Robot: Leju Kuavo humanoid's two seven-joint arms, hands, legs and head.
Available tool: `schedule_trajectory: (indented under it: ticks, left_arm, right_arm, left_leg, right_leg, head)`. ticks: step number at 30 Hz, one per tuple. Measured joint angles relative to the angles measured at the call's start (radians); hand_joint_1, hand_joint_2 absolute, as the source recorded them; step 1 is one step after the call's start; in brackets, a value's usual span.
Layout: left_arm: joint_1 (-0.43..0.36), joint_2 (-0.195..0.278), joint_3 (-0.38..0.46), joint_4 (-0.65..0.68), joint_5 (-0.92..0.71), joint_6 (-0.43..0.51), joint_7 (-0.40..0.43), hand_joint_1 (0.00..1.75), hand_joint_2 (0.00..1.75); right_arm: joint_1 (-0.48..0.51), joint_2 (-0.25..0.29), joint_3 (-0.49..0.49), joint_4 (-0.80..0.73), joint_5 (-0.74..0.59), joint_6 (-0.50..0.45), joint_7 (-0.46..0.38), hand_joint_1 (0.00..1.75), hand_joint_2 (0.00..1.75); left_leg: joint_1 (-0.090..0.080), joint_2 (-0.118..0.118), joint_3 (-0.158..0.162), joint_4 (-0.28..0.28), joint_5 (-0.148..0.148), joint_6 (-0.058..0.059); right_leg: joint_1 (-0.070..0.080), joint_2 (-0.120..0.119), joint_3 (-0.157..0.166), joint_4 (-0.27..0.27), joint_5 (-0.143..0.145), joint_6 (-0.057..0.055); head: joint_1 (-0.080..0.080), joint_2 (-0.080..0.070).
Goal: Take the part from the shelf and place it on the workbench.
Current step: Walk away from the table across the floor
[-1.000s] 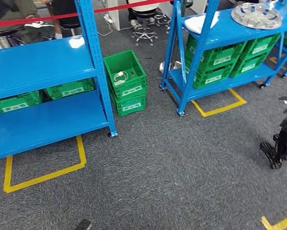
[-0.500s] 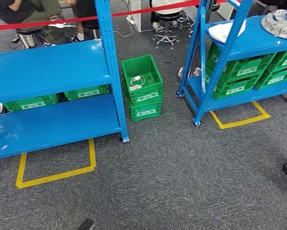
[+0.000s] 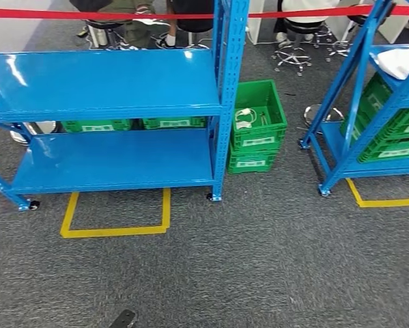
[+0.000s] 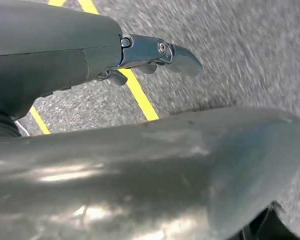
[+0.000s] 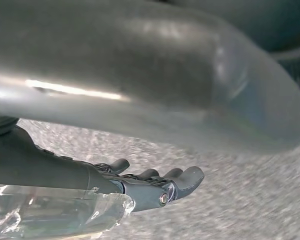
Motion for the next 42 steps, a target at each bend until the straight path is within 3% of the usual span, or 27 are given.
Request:
schedule_trajectory:
  ticks: [1, 2, 3, 4, 5, 7, 8, 9, 11, 13, 15, 17, 19, 20, 22, 24, 26, 27, 29, 30, 32, 34, 35, 37, 39, 41, 42]
  left_arm:
    - [-0.003, -0.004, 0.0, 0.002, 0.0, 0.0, 0.0, 0.0, 0.0]
    - [-0.005, -0.005, 0.001, 0.003, -0.001, -0.001, -0.001, 0.0, 0.0]
    - [-0.007, -0.007, 0.001, 0.005, -0.001, -0.001, -0.001, 0.0, 0.0]
    - [-0.006, -0.005, 0.001, 0.005, -0.001, -0.001, -0.001, 0.0, 0.0]
    - [-0.003, -0.004, 0.001, 0.006, -0.001, 0.0, -0.001, 0.0, 0.0]
    - [-0.003, -0.002, 0.002, 0.006, -0.001, 0.0, -0.001, 0.0, 0.0]
    - [-0.006, -0.003, 0.002, 0.007, -0.001, 0.0, -0.001, 0.0, 0.0]
    - [-0.01, 0.0, 0.002, 0.007, -0.001, 0.0, -0.001, 0.0, 0.0]
    - [-0.011, 0.003, 0.002, 0.007, -0.001, -0.001, -0.001, 0.0, 0.0]
    - [-0.006, 0.006, 0.002, 0.007, -0.001, -0.001, -0.001, 0.0, 0.0]
    - [-0.005, 0.005, 0.002, 0.007, -0.001, -0.001, -0.001, 0.0, 0.0]
    - [-0.009, 0.003, 0.002, 0.007, -0.001, -0.002, -0.002, 0.0, 0.0]
    - [-0.008, 0.004, 0.002, 0.007, -0.001, -0.003, -0.002, 0.0, 0.0]
    - [-0.006, 0.004, 0.003, 0.007, -0.001, -0.003, -0.002, 0.0, 0.0]
    - [-0.005, 0.004, 0.004, 0.007, -0.001, -0.003, -0.002, 0.0, 0.0]
    - [-0.007, 0.003, 0.005, 0.007, -0.002, -0.003, -0.003, 0.0, 0.0]
    - [-0.007, 0.003, 0.006, 0.007, -0.003, -0.003, -0.004, 0.0, 0.0]
    - [-0.006, 0.003, 0.007, 0.007, -0.004, -0.003, -0.005, 0.0, 0.0]
    - [-0.005, 0.002, 0.009, 0.007, -0.004, -0.003, -0.009, 0.0, 0.0]
    - [-0.005, 0.002, 0.01, 0.007, -0.004, -0.003, -0.011, 0.0, 0.0]
    - [-0.006, 0.002, 0.011, 0.007, -0.004, -0.003, -0.015, 0.0, 0.0]
    - [-0.004, 0.002, 0.012, 0.007, -0.004, -0.003, -0.016, 0.0, 0.0]
    - [-0.001, 0.002, 0.013, 0.007, -0.004, -0.003, -0.016, 0.0, 0.0]
    - [-0.001, 0.002, 0.014, 0.007, -0.005, -0.003, -0.016, 0.0, 0.0]
    - [-0.005, 0.003, 0.014, 0.007, -0.005, -0.003, -0.016, 0.0, 0.0]
    - [-0.003, 0.003, 0.014, 0.007, -0.005, -0.003, -0.017, 0.0, 0.0]
    - [0.0, 0.003, 0.014, 0.007, -0.005, -0.003, -0.017, 0.0, 0.0]
  right_arm:
    - [0.002, -0.001, 0.001, -0.004, 0.0, -0.001, 0.0, 0.0, 0.0]
    - [0.003, 0.0, 0.002, -0.009, 0.0, -0.002, 0.001, 0.0, 0.0]
    - [0.005, 0.001, 0.002, -0.013, 0.0, -0.002, 0.002, 0.0, 0.0]
    - [0.005, 0.004, 0.003, -0.017, 0.0, -0.003, 0.002, 0.0, 0.0]
    - [0.004, 0.006, 0.005, -0.02, 0.0, -0.002, 0.002, 0.0, 0.0]
    - [0.005, 0.009, 0.009, -0.022, 0.0, -0.001, 0.001, 0.0, 0.0]
    - [0.005, 0.008, 0.01, -0.023, 0.0, 0.0, 0.001, 0.0, 0.0]
    - [0.006, 0.009, 0.01, -0.023, 0.0, 0.0, 0.001, 0.0, 0.0]
    - [0.006, 0.009, 0.01, -0.023, 0.0, 0.0, 0.002, 0.0, 0.0]
    - [0.005, 0.009, 0.01, -0.023, 0.0, 0.0, 0.002, 0.0, 0.0]
    - [0.005, 0.008, 0.01, -0.024, 0.0, 0.001, 0.002, 0.0, 0.0]
    - [0.005, 0.007, 0.01, -0.025, 0.0, 0.001, 0.002, 0.0, 0.0]
    - [0.004, 0.007, 0.01, -0.027, 0.0, 0.0, 0.002, 0.0, 0.0]
    - [0.003, 0.007, 0.011, -0.028, 0.0, 0.0, 0.002, 0.0, 0.0]
    - [0.005, 0.007, 0.011, -0.029, 0.0, 0.0, 0.002, 0.0, 0.0]
    - [0.007, 0.007, 0.011, -0.029, 0.0, 0.0, 0.002, 0.0, 0.0]
    - [0.006, 0.007, 0.011, -0.029, 0.0, 0.0, 0.002, 0.0, 0.0]
    - [0.006, 0.006, 0.011, -0.029, 0.0, 0.001, 0.002, 0.0, 0.0]
    - [0.006, 0.006, 0.011, -0.029, 0.0, 0.001, 0.002, 0.0, 0.0]
    - [0.006, 0.006, 0.011, -0.029, 0.0, 0.001, 0.002, 0.0, 0.0]
    - [0.007, 0.007, 0.012, -0.028, 0.0, 0.001, 0.002, 0.0, 0.0]
    - [0.006, 0.007, 0.014, -0.028, 0.0, 0.001, 0.003, 0.0, 0.0]
    - [0.005, 0.007, 0.016, -0.029, 0.0, 0.001, 0.003, 0.0, 0.0]
    - [0.006, 0.008, 0.022, -0.029, 0.0, 0.001, 0.003, 0.0, 0.0]
    - [0.008, 0.008, 0.025, -0.029, 0.0, 0.001, 0.002, 0.0, 0.0]
    - [0.008, 0.008, 0.026, -0.029, 0.0, 0.001, 0.003, 0.0, 0.0]
    - [0.008, 0.008, 0.026, -0.029, 0.0, 0.001, 0.003, 0.0, 0.0]
  left_leg:
    - [-0.002, -0.016, -0.002, 0.0, 0.0, 0.003]
    - [0.002, -0.032, -0.006, -0.002, 0.001, 0.002]
    - [0.004, -0.047, -0.009, -0.005, 0.003, -0.002]
    - [0.009, -0.059, -0.008, -0.01, 0.004, -0.006]
    - [0.008, -0.048, -0.007, -0.012, 0.002, -0.011]
    - [0.003, 0.017, -0.024, 0.024, -0.026, -0.025]
    - [0.004, 0.059, -0.051, 0.069, -0.05, -0.035]
    - [0.009, 0.083, -0.085, 0.122, -0.074, -0.045]
    - [0.021, 0.104, -0.136, 0.191, -0.085, -0.064]
    - [0.032, 0.119, -0.124, 0.145, -0.03, -0.082]
    - [0.039, 0.17, -0.066, 0.028, 0.04, -0.095]
    - [0.038, 0.203, -0.034, -0.037, 0.066, -0.079]
    - [0.036, 0.185, -0.034, -0.041, 0.068, -0.05]
    - [0.037, 0.174, -0.035, -0.042, 0.072, -0.04]
    - [0.044, 0.15, -0.038, -0.046, 0.08, -0.026]
    - [0.047, 0.124, -0.045, -0.046, 0.085, -0.019]
    - [0.048, 0.094, -0.049, -0.046, 0.084, -0.019]
    - [0.049, 0.078, -0.049, -0.046, 0.083, -0.021]
    - [0.052, 0.045, -0.046, -0.046, 0.078, -0.027]
    - [0.053, 0.031, -0.044, -0.046, 0.077, -0.033]
    - [0.053, 0.007, -0.044, -0.045, 0.075, -0.047]
    - [0.056, -0.013, -0.046, -0.052, 0.074, -0.062]
    - [0.058, -0.012, -0.044, -0.054, 0.074, -0.067]
    - [0.054, 0.034, -0.061, -0.017, 0.063, -0.072]
    - [0.044, 0.094, -0.135, 0.104, 0.028, -0.069]
    - [0.036, 0.108, -0.229, 0.228, 0.01, -0.061]
    - [0.031, 0.109, -0.255, 0.246, 0.03, -0.055]
  right_leg:
    - [0.01, 0.025, 0.018, -0.042, 0.014, -0.025]
    - [0.016, 0.037, 0.028, -0.063, 0.017, -0.041]
    - [0.019, 0.029, 0.036, -0.074, 0.017, -0.045]
    - [0.019, 0.012, 0.046, -0.093, 0.019, -0.043]
    - [0.016, -0.004, 0.059, -0.115, 0.023, -0.036]
    - [0.004, -0.039, 0.09, -0.16, 0.031, -0.021]
    - [-0.001, -0.057, 0.099, -0.172, 0.031, -0.013]
    - [-0.005, -0.076, 0.104, -0.177, 0.028, -0.008]
    - [-0.013, -0.113, 0.107, -0.176, 0.018, 0.007]
    - [-0.022, -0.143, 0.11, -0.169, 0.008, 0.022]
    - [-0.026, -0.169, 0.108, -0.15, -0.007, 0.041]
    - [-0.024, -0.192, 0.106, -0.13, -0.023, 0.058]
    - [-0.025, -0.214, 0.114, -0.127, -0.029, 0.069]
    - [-0.028, -0.211, 0.118, -0.125, -0.033, 0.076]
    - [-0.035, -0.16, 0.104, -0.081, -0.071, 0.091]
    - [-0.043, -0.099, 0.055, 0.039, -0.142, 0.103]
    - [-0.048, -0.084, 0.01, 0.143, -0.179, 0.108]
    - [-0.052, -0.082, 0.009, 0.144, -0.166, 0.109]
    - [-0.06, -0.065, 0.059, 0.043, -0.1, 0.111]
    - [-0.065, -0.041, 0.092, -0.027, -0.075, 0.113]
    - [-0.07, -0.004, 0.135, -0.113, -0.063, 0.111]
    - [-0.066, -0.009, 0.145, -0.125, -0.076, 0.098]
    - [-0.065, -0.02, 0.153, -0.127, -0.077, 0.089]
    - [-0.063, -0.043, 0.177, -0.136, -0.082, 0.072]
    - [-0.056, -0.073, 0.204, -0.146, -0.097, 0.058]
    - [-0.047, -0.103, 0.233, -0.154, -0.119, 0.053]
    - [-0.044, -0.115, 0.25, -0.158, -0.133, 0.051]
  head:
    - [-0.007, 0.0]
    - [-0.014, 0.0]
    - [-0.02, 0.0]
    - [-0.017, 0.0]
    - [-0.016, 0.0]
    - [-0.021, 0.0]
    - [-0.025, 0.0]
    - [-0.028, 0.0]
    - [-0.028, 0.0]
    - [-0.028, 0.0]
    - [-0.031, 0.0]
    - [-0.027, 0.0]
    - [-0.021, 0.0]
    - [-0.021, 0.0]
    - [-0.016, 0.0]
    - [-0.009, 0.0]
    - [-0.006, 0.0]
    - [-0.006, 0.0]
    - [-0.005, 0.0]
    - [-0.003, 0.0]
    - [0.003, 0.0]
    - [0.005, 0.0]
    - [0.005, 0.0]
    - [0.001, 0.0]
    - [-0.002, 0.0]
    - [-0.002, 0.0]
    - [-0.002, 0.0]
